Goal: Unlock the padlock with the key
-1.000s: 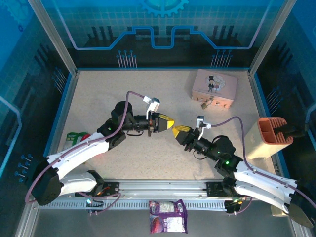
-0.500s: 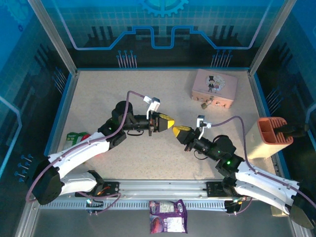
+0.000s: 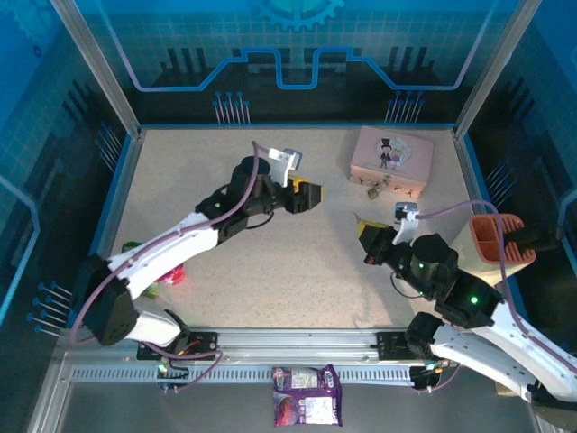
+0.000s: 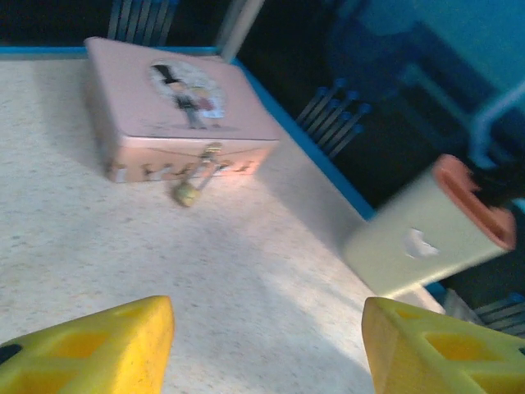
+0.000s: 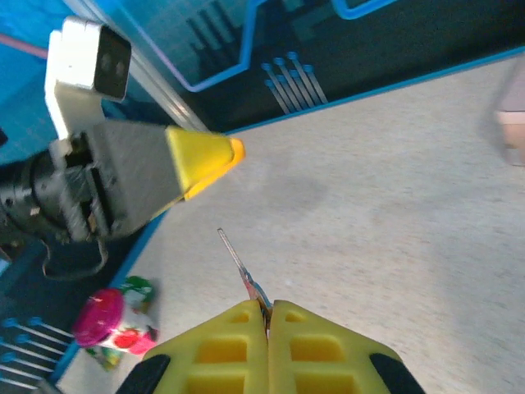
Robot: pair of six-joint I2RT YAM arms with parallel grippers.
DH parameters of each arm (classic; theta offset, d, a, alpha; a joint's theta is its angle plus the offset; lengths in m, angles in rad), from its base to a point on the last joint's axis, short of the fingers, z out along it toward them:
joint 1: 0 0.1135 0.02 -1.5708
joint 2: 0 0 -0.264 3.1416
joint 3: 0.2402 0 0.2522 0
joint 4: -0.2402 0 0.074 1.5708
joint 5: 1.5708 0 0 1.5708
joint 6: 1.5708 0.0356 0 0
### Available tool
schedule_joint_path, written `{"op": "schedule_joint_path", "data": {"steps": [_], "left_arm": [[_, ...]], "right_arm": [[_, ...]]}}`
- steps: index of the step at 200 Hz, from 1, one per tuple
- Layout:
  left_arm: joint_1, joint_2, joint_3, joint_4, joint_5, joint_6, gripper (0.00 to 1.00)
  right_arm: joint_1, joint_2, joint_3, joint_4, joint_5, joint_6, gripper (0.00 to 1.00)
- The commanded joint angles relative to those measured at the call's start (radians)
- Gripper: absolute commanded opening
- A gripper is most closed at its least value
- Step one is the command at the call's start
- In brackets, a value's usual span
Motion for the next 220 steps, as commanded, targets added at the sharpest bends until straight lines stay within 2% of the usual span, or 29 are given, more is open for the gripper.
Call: {"op": "schedule_joint_path", "data": {"steps": [1, 20, 45, 76, 104, 122, 136, 146, 193, 220], "left_arm": [[0.004, 0.142, 0.111, -0.124, -0.122, -0.015, 0.64], [0.000, 0.290, 0.222, -0.132, -0.090, -0.050, 0.63], [-0.035, 0.469, 0.358, -0.116, -0.086, -0.031, 0.63], [-0.093, 0.658, 0.503, -0.067, -0.164, -0.014, 0.63], [-0.140, 0.820, 0.664, -0.064, -0.225, -0.009, 0.64], [-0.161, 0.918, 0.791, -0.112, -0.304, -0.023, 0.64], [-0.184, 0.986, 0.888, -0.165, -0.432, -0.005, 0.65], [-0.190, 1.035, 0.958, -0.201, -0.481, -0.012, 0.65], [-0.205, 1.269, 1.348, -0.391, -0.524, -0.074, 0.66], [-0.212, 1.326, 1.418, -0.404, -0.568, -0.113, 0.66]], "right_arm": [[0.017, -0.028, 0.098, -0.344, 0.143, 0.008, 0.00], [0.018, -0.047, 0.173, -0.455, 0.172, 0.025, 0.00], [0.017, -0.083, 0.239, -0.538, 0.170, 0.042, 0.00], [0.018, -0.121, 0.289, -0.607, 0.167, 0.054, 0.00], [0.018, -0.191, 0.264, -0.600, 0.178, 0.055, 0.00], [0.016, -0.219, 0.256, -0.595, 0.162, 0.059, 0.00], [0.017, -0.233, 0.245, -0.587, 0.146, 0.064, 0.00], [0.015, -0.244, 0.224, -0.577, 0.145, 0.069, 0.00], [0.015, -0.303, 0.152, -0.533, 0.124, 0.085, 0.00], [0.014, -0.325, 0.152, -0.537, 0.126, 0.078, 0.00]]}}
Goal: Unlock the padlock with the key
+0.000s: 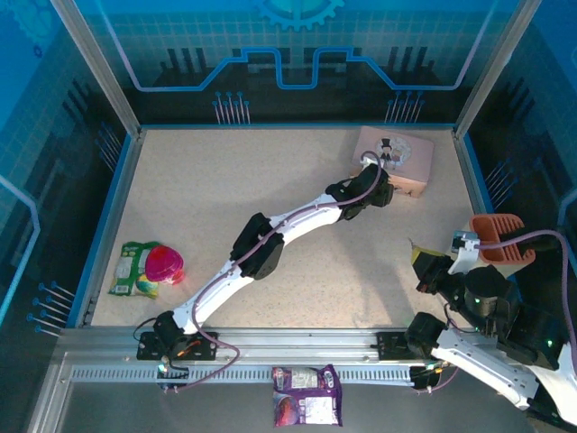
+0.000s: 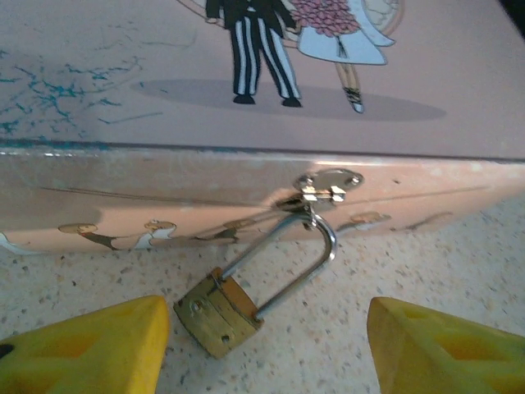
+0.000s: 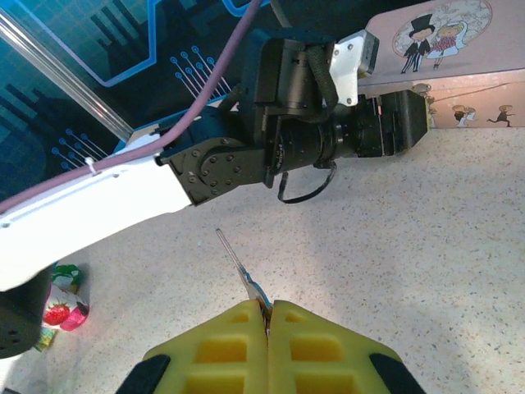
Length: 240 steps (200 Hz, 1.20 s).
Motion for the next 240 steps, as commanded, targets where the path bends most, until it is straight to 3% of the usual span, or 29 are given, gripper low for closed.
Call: {"op": "schedule_joint_path", "data": {"steps": [1, 44, 75, 139, 195, 240], "left_arm": [[-0.014, 0.045, 0.069, -0.079, -0.080, -0.053, 0.66], [-0.013, 0.111, 0.155, -0.041, -0.041, -0.129, 0.68], [0.001, 0.148, 0.165, -0.019, -0.012, -0.256, 0.66], [0.023, 0.233, 0.231, 0.046, 0.060, -0.393, 0.51], [0.024, 0.220, 0.229, -0.002, 0.044, -0.385, 0.33], [0.014, 0.196, 0.218, -0.033, 0.050, -0.302, 0.35]], "right_arm": [[0.005, -0.031, 0.002, 0.032, -0.003, 0.009, 0.00], [0.006, -0.054, -0.013, 0.061, -0.035, 0.016, 0.00], [0.005, -0.063, -0.024, 0.083, -0.063, 0.026, 0.00], [0.004, -0.102, -0.032, 0.073, -0.076, 0.053, 0.00], [0.004, -0.117, -0.032, 0.067, -0.074, 0.063, 0.00], [0.003, -0.117, -0.032, 0.067, -0.070, 0.069, 0.00]]}}
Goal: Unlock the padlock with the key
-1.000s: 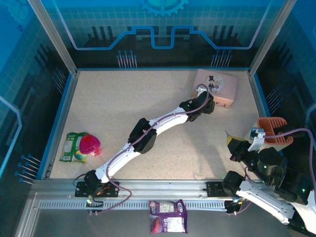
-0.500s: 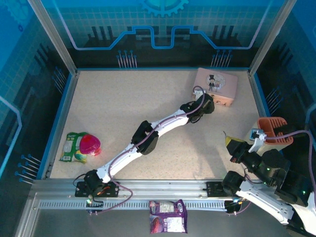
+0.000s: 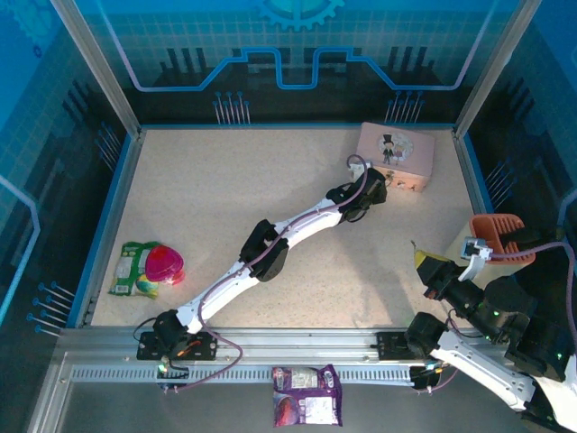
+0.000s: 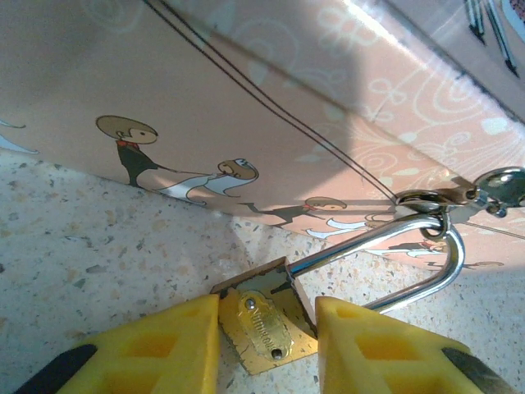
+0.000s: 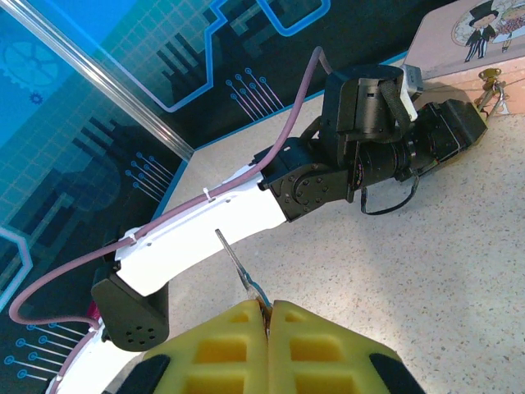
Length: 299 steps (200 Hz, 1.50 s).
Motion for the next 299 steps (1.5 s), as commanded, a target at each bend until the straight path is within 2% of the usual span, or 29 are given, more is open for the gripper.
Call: {"op": "schedule_joint_path", "data": {"steps": [1, 55, 122, 185, 205, 228, 253, 299], "left_arm": [[-0.009, 0.001, 0.011, -0.051, 0.025, 0.070, 0.35], [-0.044, -0.021, 0.010, -0.121, -0.006, 0.231, 0.44], [-0.068, -0.038, 0.009, -0.162, -0.065, 0.360, 0.48], [-0.065, -0.067, -0.006, -0.115, -0.055, 0.314, 0.57], [-0.051, -0.072, -0.009, -0.064, -0.020, 0.277, 0.57], [-0.047, -0.067, -0.003, -0.010, -0.022, 0.309, 0.58], [-0.030, -0.051, -0.004, 0.042, 0.002, 0.282, 0.58], [-0.015, 0.004, 0.029, 0.118, -0.028, 0.262, 0.59]], "right_arm": [[0.004, -0.016, -0.010, 0.008, 0.006, 0.017, 0.00], [0.004, -0.017, -0.041, 0.012, 0.008, 0.022, 0.00], [0.004, -0.017, -0.036, -0.003, 0.021, 0.028, 0.00], [0.004, -0.024, -0.036, -0.011, 0.010, 0.042, 0.00], [0.003, -0.031, -0.038, -0.012, 0.010, 0.046, 0.00], [0.003, -0.033, -0.039, -0.012, 0.006, 0.049, 0.00], [0.003, -0.033, -0.044, -0.002, 0.000, 0.051, 0.00], [0.004, -0.032, -0.057, 0.024, -0.009, 0.059, 0.00]]}}
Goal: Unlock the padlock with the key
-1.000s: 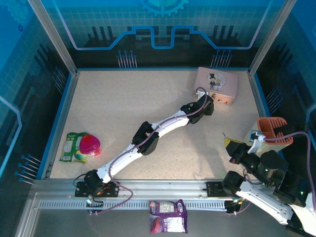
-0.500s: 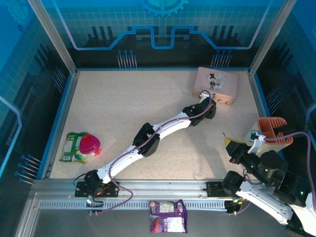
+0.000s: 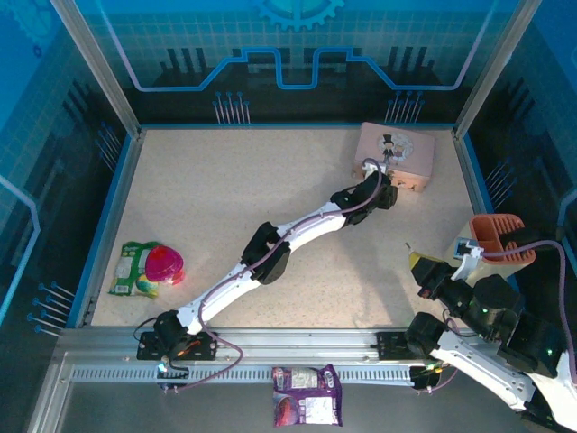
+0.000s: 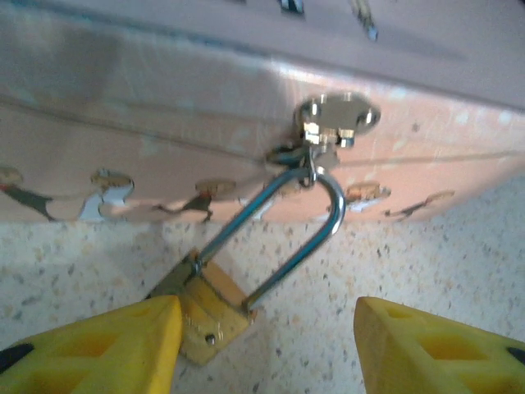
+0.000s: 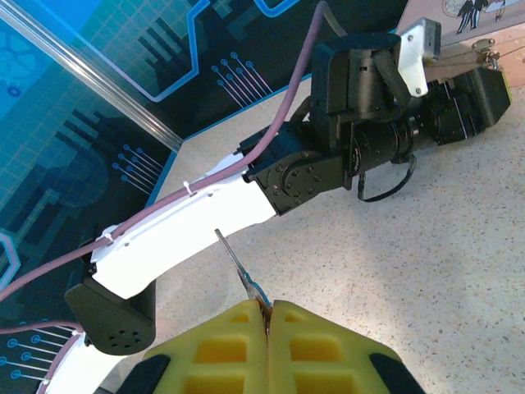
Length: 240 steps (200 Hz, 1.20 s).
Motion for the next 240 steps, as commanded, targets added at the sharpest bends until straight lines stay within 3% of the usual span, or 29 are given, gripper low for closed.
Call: {"op": "schedule_joint_path", "data": {"steps": [1, 122, 145, 215, 240], "left_arm": [[0.015, 0.016, 0.032, 0.066, -0.008, -0.035, 0.59], [0.045, 0.102, 0.092, 0.093, 0.150, -0.244, 0.52], [0.044, 0.110, 0.093, 0.089, 0.180, -0.266, 0.45], [0.020, 0.113, 0.077, 0.010, 0.200, -0.264, 0.38], [0.018, 0.102, 0.077, -0.027, 0.195, -0.269, 0.31]], "right_arm": [[0.005, -0.031, -0.008, 0.024, -0.008, 0.019, 0.00], [0.005, -0.041, -0.028, 0.052, -0.019, 0.034, 0.00], [0.003, -0.054, -0.034, 0.054, -0.024, 0.042, 0.00], [0.004, -0.091, -0.040, 0.034, -0.023, 0.067, 0.00], [0.004, -0.102, -0.037, 0.023, -0.019, 0.073, 0.00]]}}
